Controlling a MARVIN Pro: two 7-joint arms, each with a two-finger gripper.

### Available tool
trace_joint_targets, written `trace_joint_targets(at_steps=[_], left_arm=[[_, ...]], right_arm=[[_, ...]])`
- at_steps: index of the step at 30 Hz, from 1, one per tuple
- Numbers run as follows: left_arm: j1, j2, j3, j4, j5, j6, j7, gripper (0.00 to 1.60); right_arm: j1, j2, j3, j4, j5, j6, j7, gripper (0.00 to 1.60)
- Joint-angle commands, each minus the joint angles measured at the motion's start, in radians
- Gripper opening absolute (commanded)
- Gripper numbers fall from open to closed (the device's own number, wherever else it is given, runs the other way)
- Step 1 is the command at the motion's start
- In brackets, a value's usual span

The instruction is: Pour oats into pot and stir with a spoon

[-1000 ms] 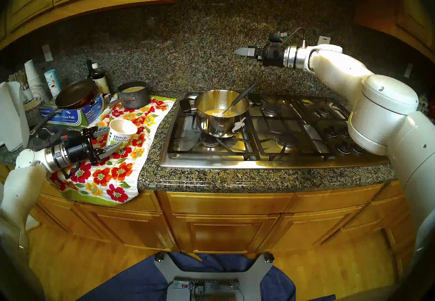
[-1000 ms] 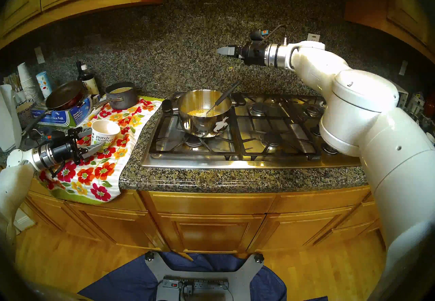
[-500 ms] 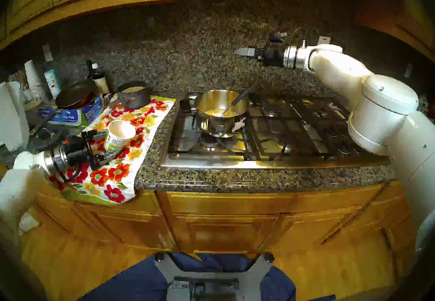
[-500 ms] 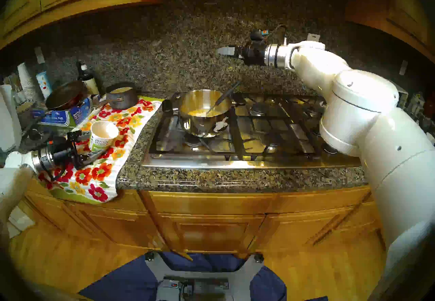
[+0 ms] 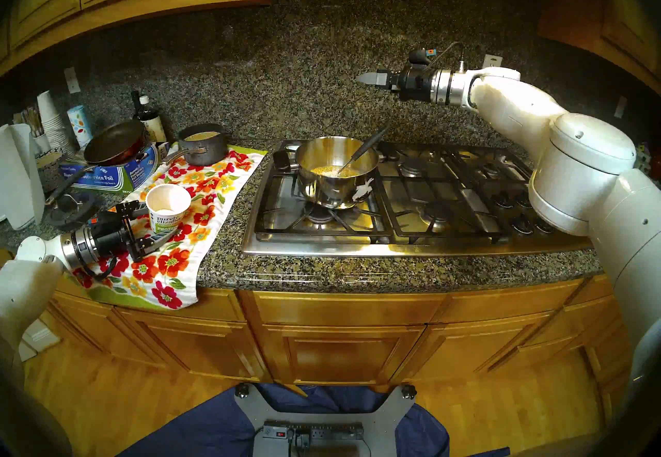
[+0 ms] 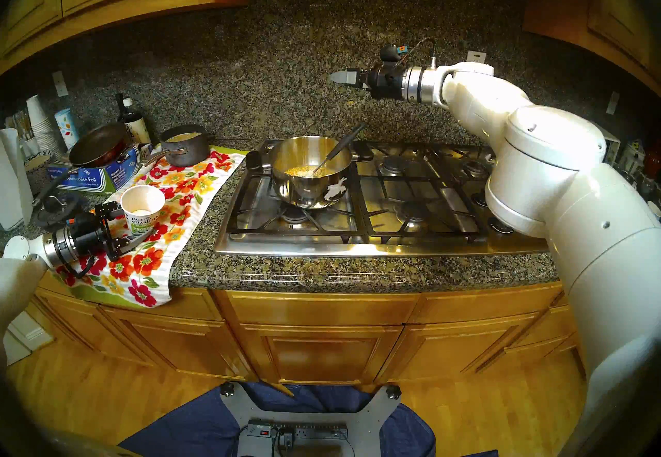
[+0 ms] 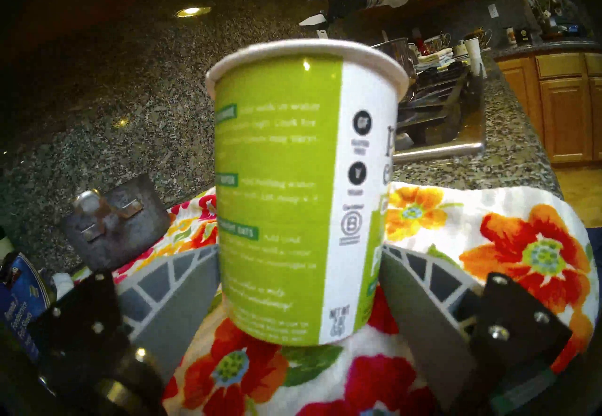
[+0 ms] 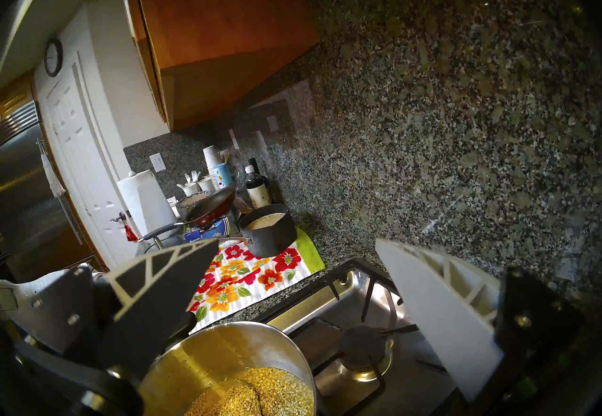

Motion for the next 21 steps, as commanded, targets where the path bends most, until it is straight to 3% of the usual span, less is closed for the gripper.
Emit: trace_joint_targets(at_steps=[1, 4, 6, 21], left_arm=[[0.011, 0.045, 0.041, 0.015, -0.015, 0.004, -0.108, 1.36], [0.007, 0.051, 0.060, 0.015, -0.035, 0.001, -0.107, 1.39], [0.003, 0.052, 0.071, 0.019, -0.046, 0.000, -0.112, 1.59], [-0.020, 0.077, 0.151, 0.018, -0.097, -0.024, -0.099, 1.60]], right_arm=[[0.044, 0.002, 0.010, -0.003, 0.008, 0.001, 0.000, 1.60], [0.044, 0.002, 0.010, -0.003, 0.008, 0.001, 0.000, 1.60], [0.044, 0.002, 0.010, -0.003, 0.008, 0.001, 0.000, 1.60], [0.044, 0.002, 0.010, -0.003, 0.008, 0.001, 0.000, 1.60]])
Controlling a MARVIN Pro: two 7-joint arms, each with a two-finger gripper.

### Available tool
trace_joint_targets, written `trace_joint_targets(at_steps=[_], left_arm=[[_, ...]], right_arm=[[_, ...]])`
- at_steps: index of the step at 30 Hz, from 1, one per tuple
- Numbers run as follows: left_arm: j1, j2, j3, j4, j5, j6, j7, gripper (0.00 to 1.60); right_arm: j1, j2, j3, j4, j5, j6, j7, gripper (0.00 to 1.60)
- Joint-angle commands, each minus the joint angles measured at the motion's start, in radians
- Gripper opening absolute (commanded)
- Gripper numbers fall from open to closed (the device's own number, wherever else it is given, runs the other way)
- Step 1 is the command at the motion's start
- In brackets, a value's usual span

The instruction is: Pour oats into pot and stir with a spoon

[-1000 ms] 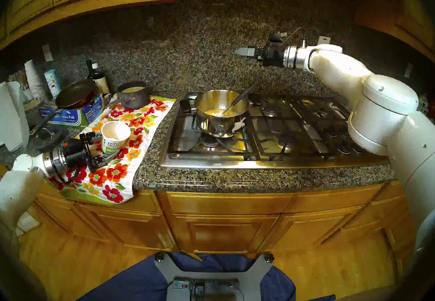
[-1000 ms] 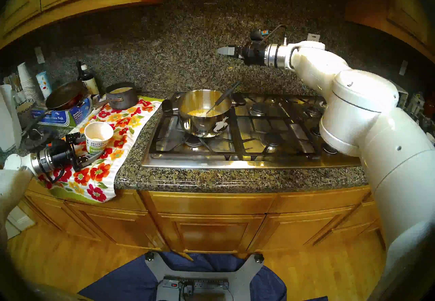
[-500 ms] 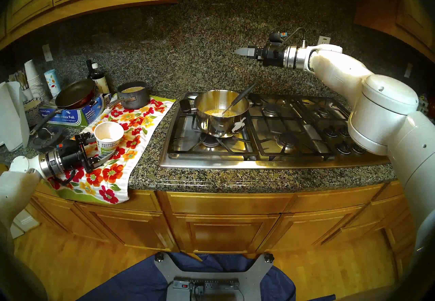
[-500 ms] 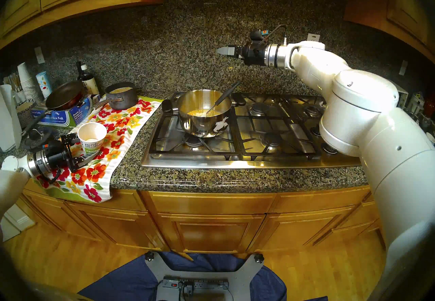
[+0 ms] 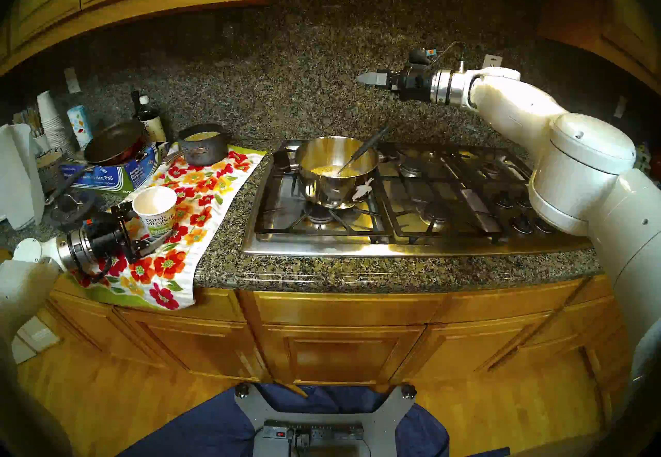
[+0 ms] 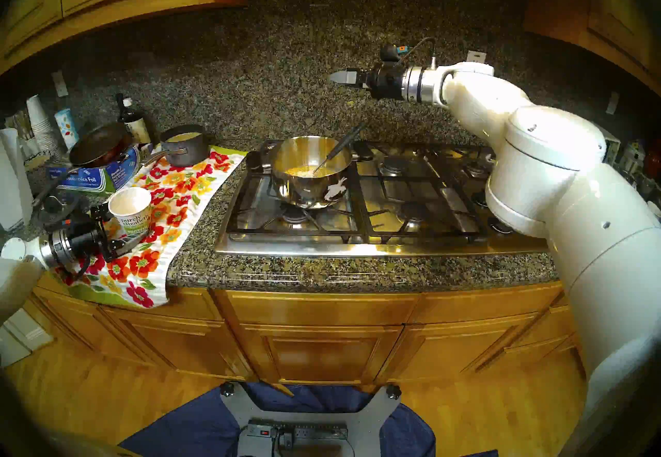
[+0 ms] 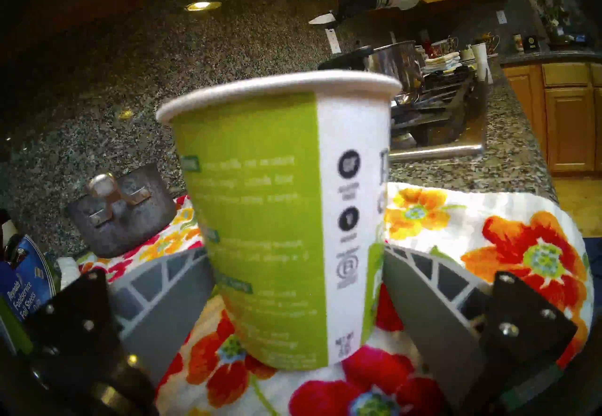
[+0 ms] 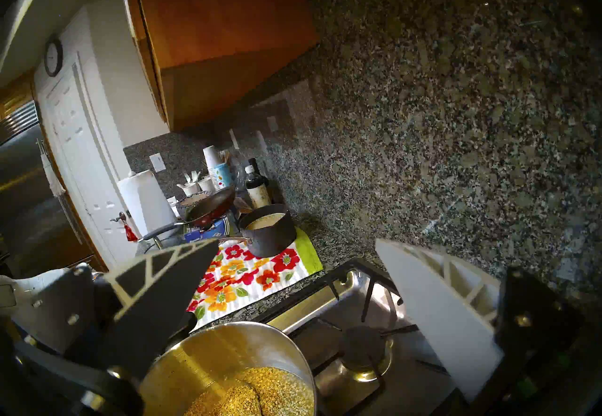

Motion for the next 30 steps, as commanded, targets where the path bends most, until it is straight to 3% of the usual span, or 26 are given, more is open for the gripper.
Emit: trace_joint_targets(at_steps=[1, 15, 21, 22, 23, 24, 30], left_arm=[[-0.009, 0.023, 0.044, 0.010, 0.010, -0.014, -0.110, 1.60], [-0.020, 0.090, 0.066, -0.026, -0.024, -0.070, -0.052, 1.60], [-0.025, 0.112, 0.085, -0.034, -0.046, -0.055, -0.055, 1.60], [-0.018, 0.124, 0.095, -0.048, -0.044, -0.054, -0.024, 1.60], [-0.026, 0.118, 0.089, -0.036, -0.056, -0.046, -0.063, 1.60], [-0.018, 0.132, 0.101, -0.053, -0.054, -0.045, -0.026, 1.60], [-0.027, 0.134, 0.103, -0.044, -0.077, -0.016, -0.060, 1.60]], right_arm=[[0.044, 0.002, 0.010, -0.003, 0.008, 0.001, 0.000, 1.60], [0.045, 0.002, 0.010, -0.003, 0.008, 0.002, 0.000, 1.60], [0.045, 0.002, 0.010, -0.003, 0.008, 0.002, 0.000, 1.60], [0.045, 0.002, 0.010, -0.003, 0.008, 0.002, 0.000, 1.60], [0.045, 0.002, 0.010, -0.003, 0.008, 0.002, 0.000, 1.60], [0.045, 0.002, 0.010, -0.003, 0.008, 0.002, 0.000, 1.60], [0.045, 0.002, 0.010, -0.003, 0.008, 0.002, 0.000, 1.60]])
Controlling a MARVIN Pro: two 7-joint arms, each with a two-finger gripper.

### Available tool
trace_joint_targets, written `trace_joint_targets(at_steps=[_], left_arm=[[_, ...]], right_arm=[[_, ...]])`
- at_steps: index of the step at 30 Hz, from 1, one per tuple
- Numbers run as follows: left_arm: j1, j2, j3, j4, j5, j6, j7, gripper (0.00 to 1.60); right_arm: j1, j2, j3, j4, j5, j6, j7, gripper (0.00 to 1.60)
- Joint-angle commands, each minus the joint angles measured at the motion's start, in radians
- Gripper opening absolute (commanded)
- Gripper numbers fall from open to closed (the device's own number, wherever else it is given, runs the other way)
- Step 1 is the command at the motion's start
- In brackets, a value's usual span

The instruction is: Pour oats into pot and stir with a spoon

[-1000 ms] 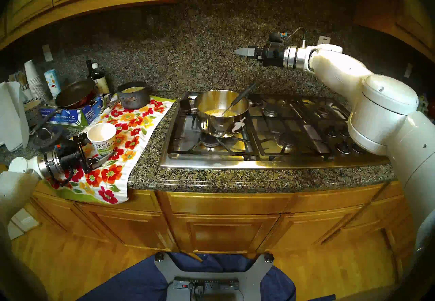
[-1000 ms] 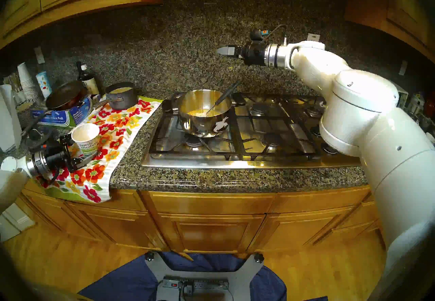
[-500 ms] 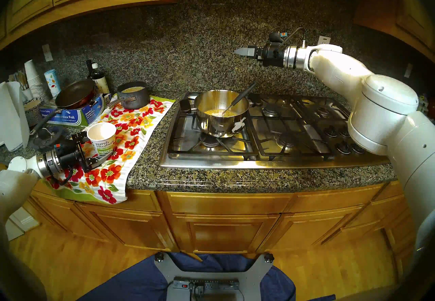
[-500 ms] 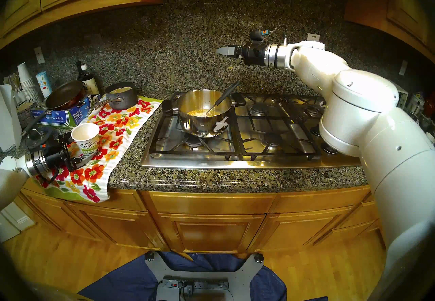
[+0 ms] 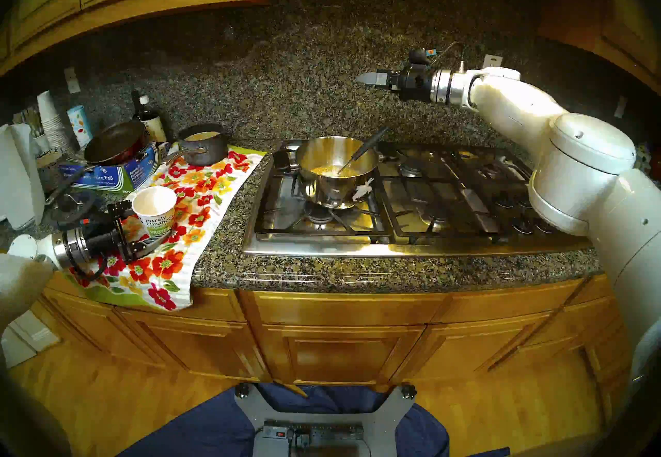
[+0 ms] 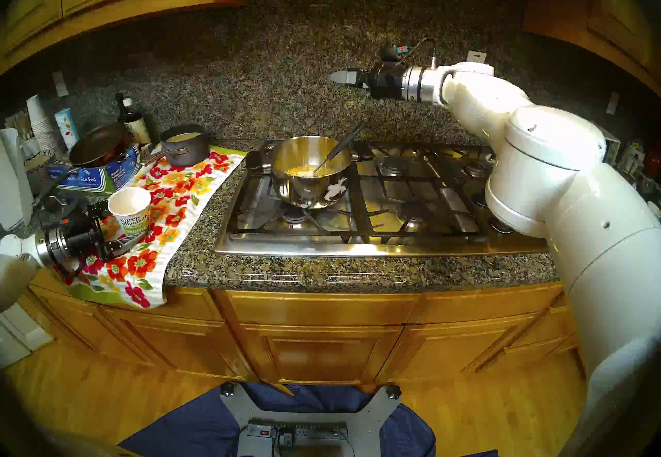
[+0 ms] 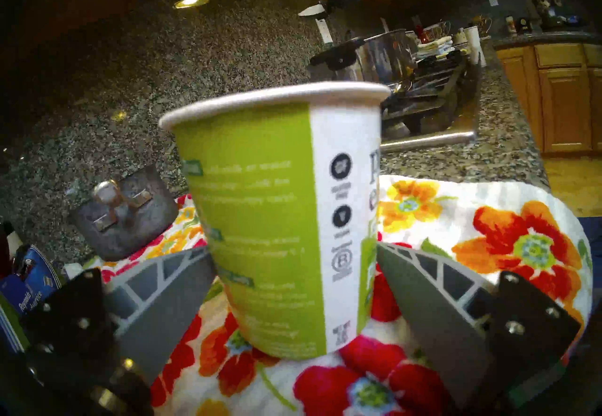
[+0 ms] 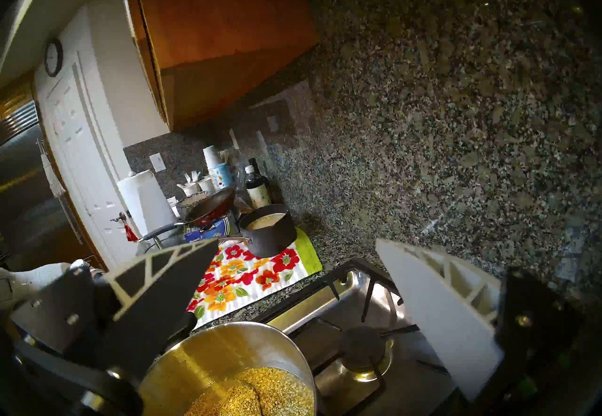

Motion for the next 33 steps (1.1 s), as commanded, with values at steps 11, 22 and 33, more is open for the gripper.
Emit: trace_joint_targets(at_steps=[11, 22, 33], left_arm=[[-0.045, 0.028, -0.012, 0.027, -0.019, 0.032, -0.114, 1.60], [-0.062, 0.029, -0.002, 0.052, 0.012, 0.014, -0.109, 1.60], [-0.047, 0.054, 0.005, 0.055, 0.006, 0.007, -0.113, 1.60]], right_arm=[[0.045, 0.002, 0.010, -0.003, 0.008, 0.002, -0.001, 1.60], [0.045, 0.002, 0.010, -0.003, 0.008, 0.003, -0.001, 1.60], [0.045, 0.002, 0.010, -0.003, 0.007, 0.003, -0.001, 1.60]])
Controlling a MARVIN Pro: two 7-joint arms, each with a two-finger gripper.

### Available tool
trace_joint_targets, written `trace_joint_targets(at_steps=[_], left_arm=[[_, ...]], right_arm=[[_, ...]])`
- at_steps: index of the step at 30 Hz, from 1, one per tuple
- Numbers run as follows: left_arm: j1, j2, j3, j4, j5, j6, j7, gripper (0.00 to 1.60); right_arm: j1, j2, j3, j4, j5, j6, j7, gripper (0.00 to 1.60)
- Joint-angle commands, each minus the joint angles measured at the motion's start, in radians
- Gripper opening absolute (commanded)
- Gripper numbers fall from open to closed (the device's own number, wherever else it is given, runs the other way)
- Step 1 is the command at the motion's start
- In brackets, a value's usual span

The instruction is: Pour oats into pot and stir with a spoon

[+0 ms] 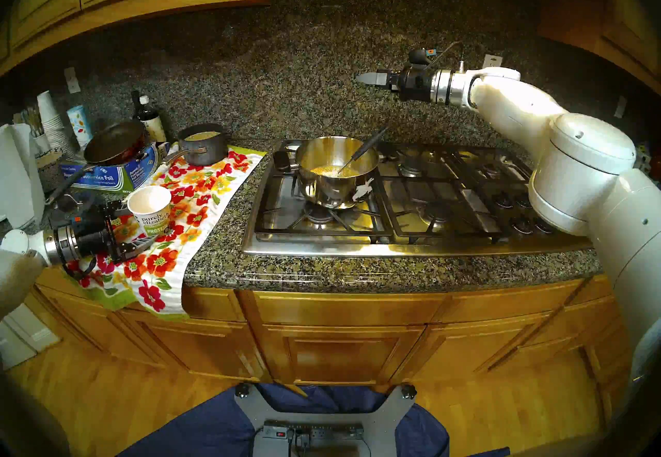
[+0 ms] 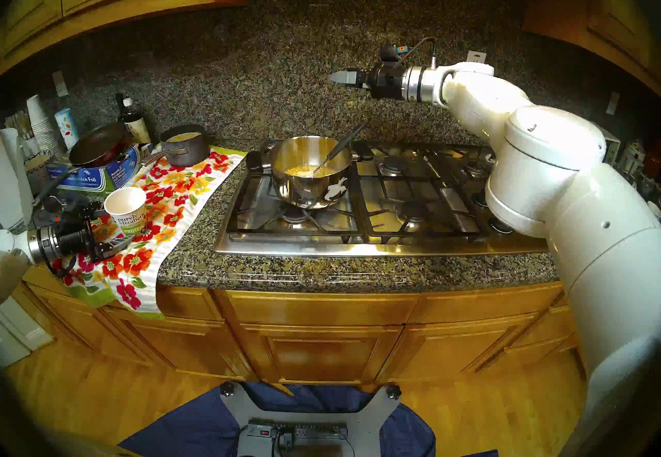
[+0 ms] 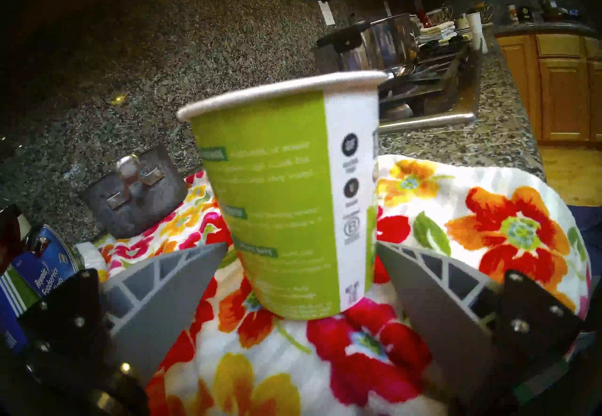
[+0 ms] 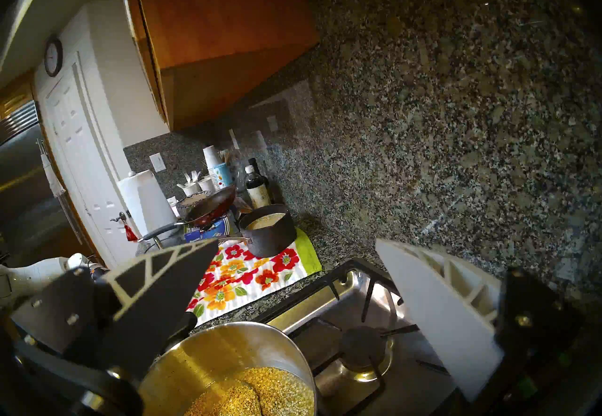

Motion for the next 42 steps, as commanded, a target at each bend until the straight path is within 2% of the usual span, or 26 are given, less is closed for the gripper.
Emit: trace_joint_targets(at_steps=[1, 10, 17, 24, 25, 34, 35, 36, 42], left_arm=[[-0.002, 0.042, -0.005, -0.011, -0.025, -0.001, -0.092, 1.60], [0.069, 0.102, 0.005, -0.071, -0.093, 0.002, -0.101, 1.60], [0.131, 0.136, -0.022, -0.102, -0.129, -0.020, -0.108, 1.60], [0.182, 0.153, -0.044, -0.095, -0.135, -0.051, -0.092, 1.60], [0.189, 0.155, -0.047, -0.098, -0.127, -0.054, -0.063, 1.60], [0.217, 0.165, -0.080, -0.087, -0.103, -0.088, -0.042, 1.60], [0.219, 0.166, -0.086, -0.083, -0.109, -0.090, -0.060, 1.60], [0.225, 0.167, -0.091, -0.085, -0.099, -0.095, -0.037, 1.60], [0.252, 0.171, -0.124, -0.076, -0.093, -0.112, -0.017, 1.60]], right_arm=[[0.045, 0.002, 0.010, -0.002, 0.008, 0.002, 0.000, 1.60], [0.045, 0.002, 0.010, -0.002, 0.008, 0.002, 0.000, 1.60], [0.044, 0.002, 0.010, -0.002, 0.008, 0.001, 0.000, 1.60], [0.044, 0.002, 0.010, -0.002, 0.008, 0.002, 0.000, 1.60], [0.045, 0.002, 0.010, -0.002, 0.008, 0.002, 0.000, 1.60], [0.044, 0.002, 0.010, -0.002, 0.008, 0.002, 0.000, 1.60], [0.044, 0.002, 0.010, -0.002, 0.008, 0.002, 0.000, 1.60], [0.044, 0.002, 0.010, -0.002, 0.008, 0.002, 0.000, 1.60], [0.044, 0.002, 0.010, -0.002, 0.007, 0.001, 0.000, 1.60]])
